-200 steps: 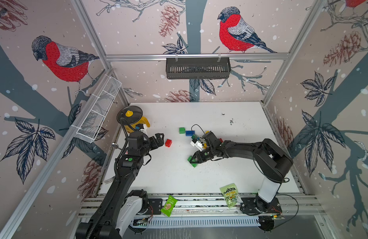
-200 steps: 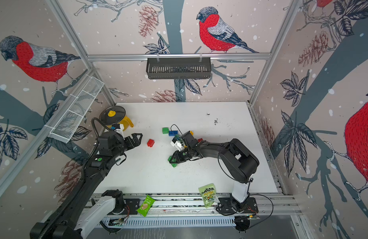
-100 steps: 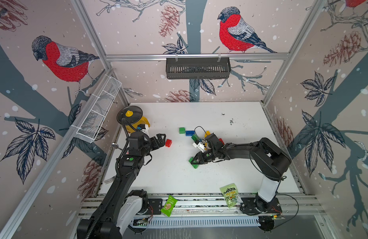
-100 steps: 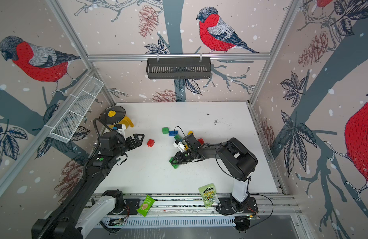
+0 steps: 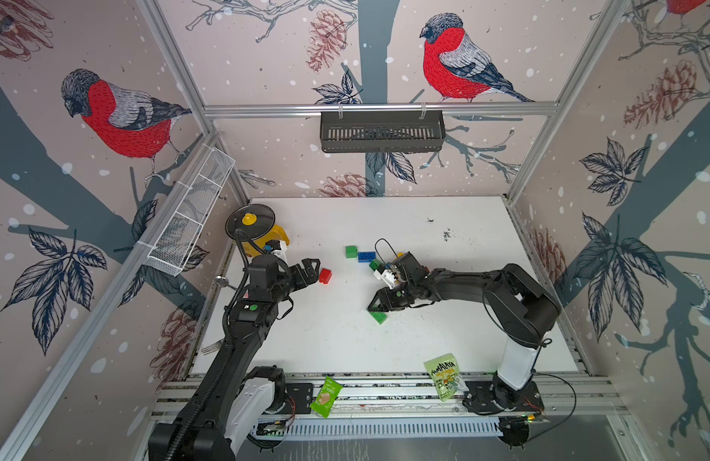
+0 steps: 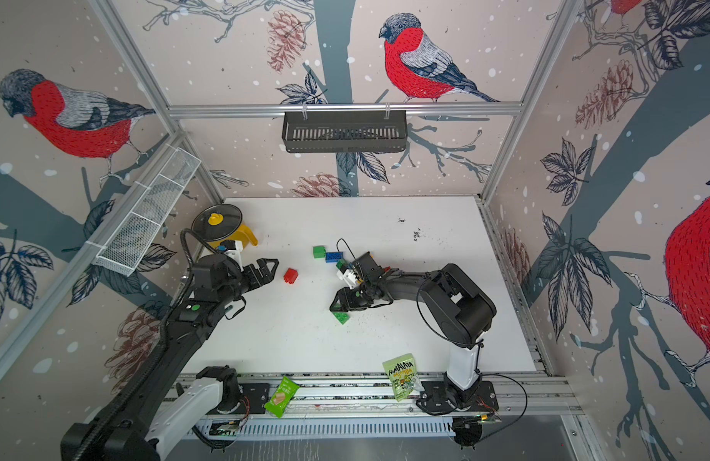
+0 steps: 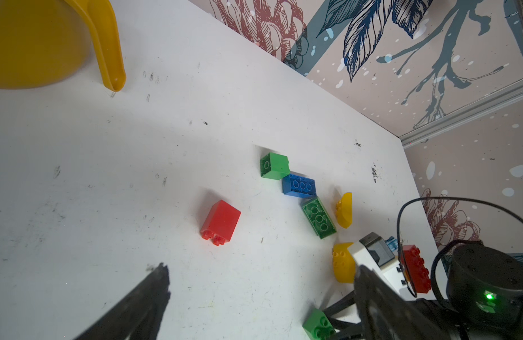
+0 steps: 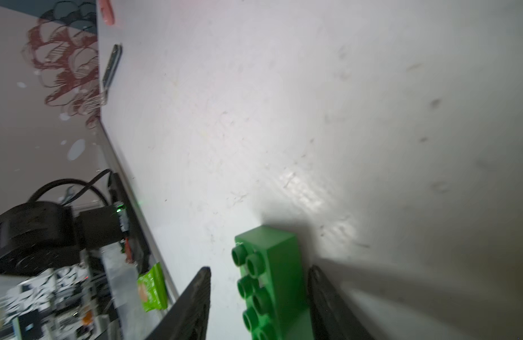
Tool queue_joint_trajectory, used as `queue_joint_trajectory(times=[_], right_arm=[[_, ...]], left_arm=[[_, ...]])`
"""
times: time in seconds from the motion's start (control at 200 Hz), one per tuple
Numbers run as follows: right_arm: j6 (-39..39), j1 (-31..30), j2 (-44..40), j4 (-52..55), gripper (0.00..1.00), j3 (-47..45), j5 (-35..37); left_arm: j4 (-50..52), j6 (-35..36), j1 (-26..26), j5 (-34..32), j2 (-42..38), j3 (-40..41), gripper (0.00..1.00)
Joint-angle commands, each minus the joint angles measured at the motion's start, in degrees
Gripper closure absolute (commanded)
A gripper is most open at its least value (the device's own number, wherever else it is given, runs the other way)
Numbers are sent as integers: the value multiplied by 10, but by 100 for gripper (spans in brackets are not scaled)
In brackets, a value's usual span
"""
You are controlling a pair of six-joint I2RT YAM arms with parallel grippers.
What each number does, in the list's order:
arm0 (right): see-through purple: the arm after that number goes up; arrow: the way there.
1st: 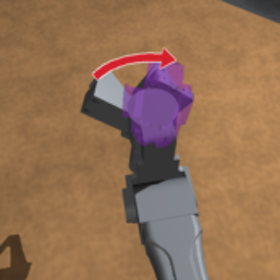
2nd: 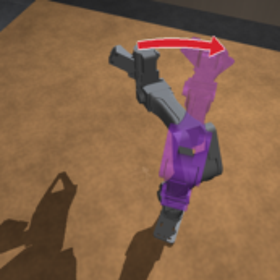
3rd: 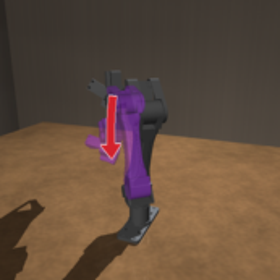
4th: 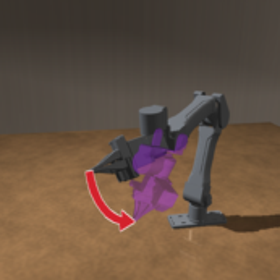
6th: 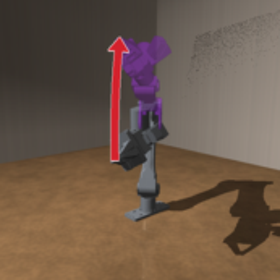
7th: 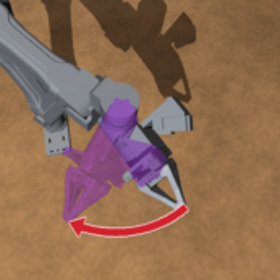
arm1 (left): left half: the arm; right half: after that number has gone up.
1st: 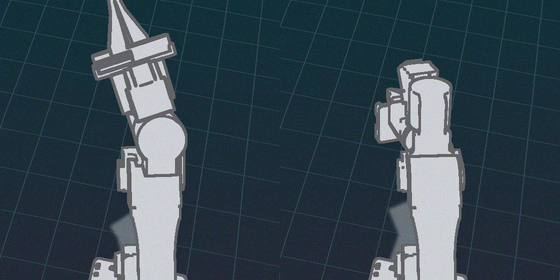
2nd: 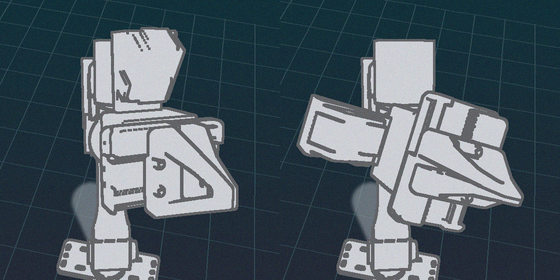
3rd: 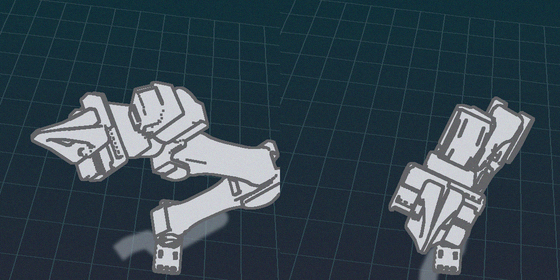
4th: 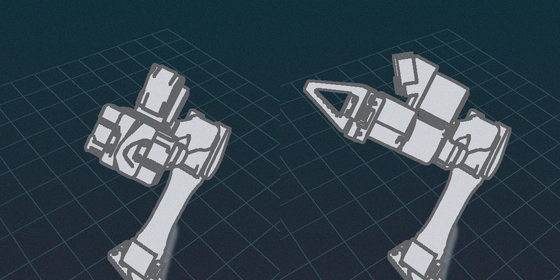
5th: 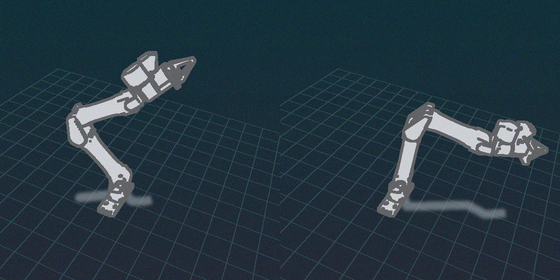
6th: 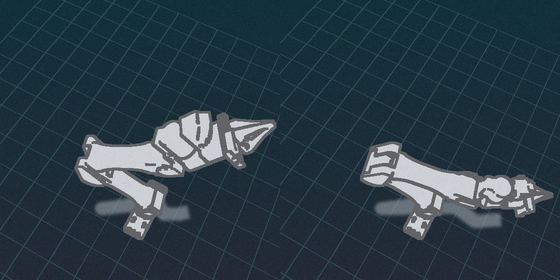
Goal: Assemble an ice cream with lego
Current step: Place the lego brick at the center of the board, then pick up the lego brick from the center of the board.
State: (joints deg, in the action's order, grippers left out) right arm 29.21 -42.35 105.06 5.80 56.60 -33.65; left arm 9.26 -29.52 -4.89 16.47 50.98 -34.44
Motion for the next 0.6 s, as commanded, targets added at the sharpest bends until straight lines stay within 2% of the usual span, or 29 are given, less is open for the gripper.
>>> queue_joint_trajectory(times=[0.0,0.14,0.255,0.595], right_arm=[[-43,-16,-13,132,40,47,131],[-65,-46,-17,213,38,101,233],[-97,-88,-33,213,39,119,315],[-131,-138,46,260,47,168,377]], left_arm=[[-23,5,1,1,-2,-2,3],[-21,4,1,1,-2,-3,3],[-19,4,0,0,-6,-3,3],[-19,7,1,-5,-19,2,3]])
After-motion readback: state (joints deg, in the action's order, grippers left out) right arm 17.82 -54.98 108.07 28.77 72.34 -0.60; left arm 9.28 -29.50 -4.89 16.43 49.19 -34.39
